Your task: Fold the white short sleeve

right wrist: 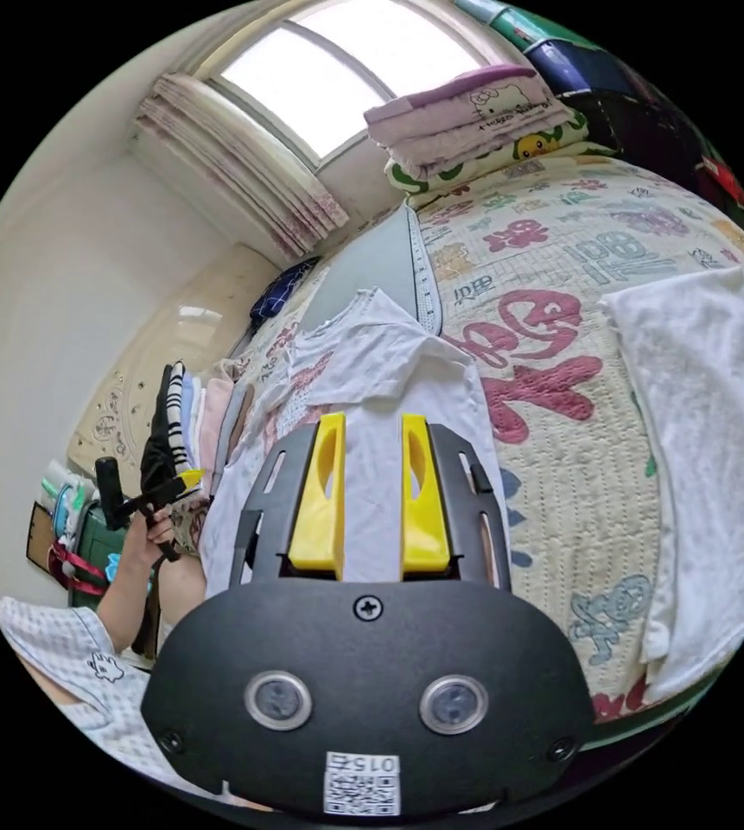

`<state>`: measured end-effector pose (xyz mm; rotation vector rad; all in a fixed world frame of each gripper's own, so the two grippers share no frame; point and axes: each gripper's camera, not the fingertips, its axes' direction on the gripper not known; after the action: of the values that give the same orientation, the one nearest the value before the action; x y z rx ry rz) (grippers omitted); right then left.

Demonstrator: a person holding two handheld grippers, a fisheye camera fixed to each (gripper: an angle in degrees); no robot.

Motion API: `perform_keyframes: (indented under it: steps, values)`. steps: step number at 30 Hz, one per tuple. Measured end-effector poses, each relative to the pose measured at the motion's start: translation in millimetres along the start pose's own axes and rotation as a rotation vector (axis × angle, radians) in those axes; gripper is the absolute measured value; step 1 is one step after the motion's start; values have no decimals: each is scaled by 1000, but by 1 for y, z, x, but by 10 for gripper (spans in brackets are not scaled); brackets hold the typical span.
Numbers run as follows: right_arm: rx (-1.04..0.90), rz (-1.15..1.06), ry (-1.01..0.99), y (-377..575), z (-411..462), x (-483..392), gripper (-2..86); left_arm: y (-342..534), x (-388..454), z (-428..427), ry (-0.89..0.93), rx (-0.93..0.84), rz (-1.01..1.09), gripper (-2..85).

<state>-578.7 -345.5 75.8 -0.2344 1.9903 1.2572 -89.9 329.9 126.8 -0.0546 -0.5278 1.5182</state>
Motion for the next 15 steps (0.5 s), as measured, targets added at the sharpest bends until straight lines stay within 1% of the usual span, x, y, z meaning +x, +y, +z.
perform_keyframes:
  steps: [1, 2, 4, 5, 7, 11, 12, 13, 15]
  values:
    - [-19, 9, 5, -14, 12, 4, 108, -38, 7, 36, 5, -20, 10, 77]
    - [-25, 15, 15, -20, 17, 6, 110, -57, 11, 54, -8, -32, 18, 79]
    - [-26, 24, 33, -41, 30, 15, 111, -119, 31, 116, -113, -50, 56, 84]
    - [-29, 30, 31, -46, 33, 18, 111, -131, 34, 130, -137, -53, 58, 85]
    - [-44, 58, -1, -64, 43, 35, 111, -176, 37, 185, -151, -128, 47, 100]
    - [-57, 50, 7, -89, 56, 55, 106, -214, 34, 244, -166, -201, 33, 100]
    - [-73, 66, 0, -97, 58, 62, 102, -220, 34, 257, -185, -216, 39, 84]
    - [-72, 76, -16, -105, 59, 70, 95, -223, 37, 262, -220, -191, 65, 61]
    - [-87, 76, -12, -117, 59, 79, 78, -230, 38, 272, -221, -195, 90, 44]
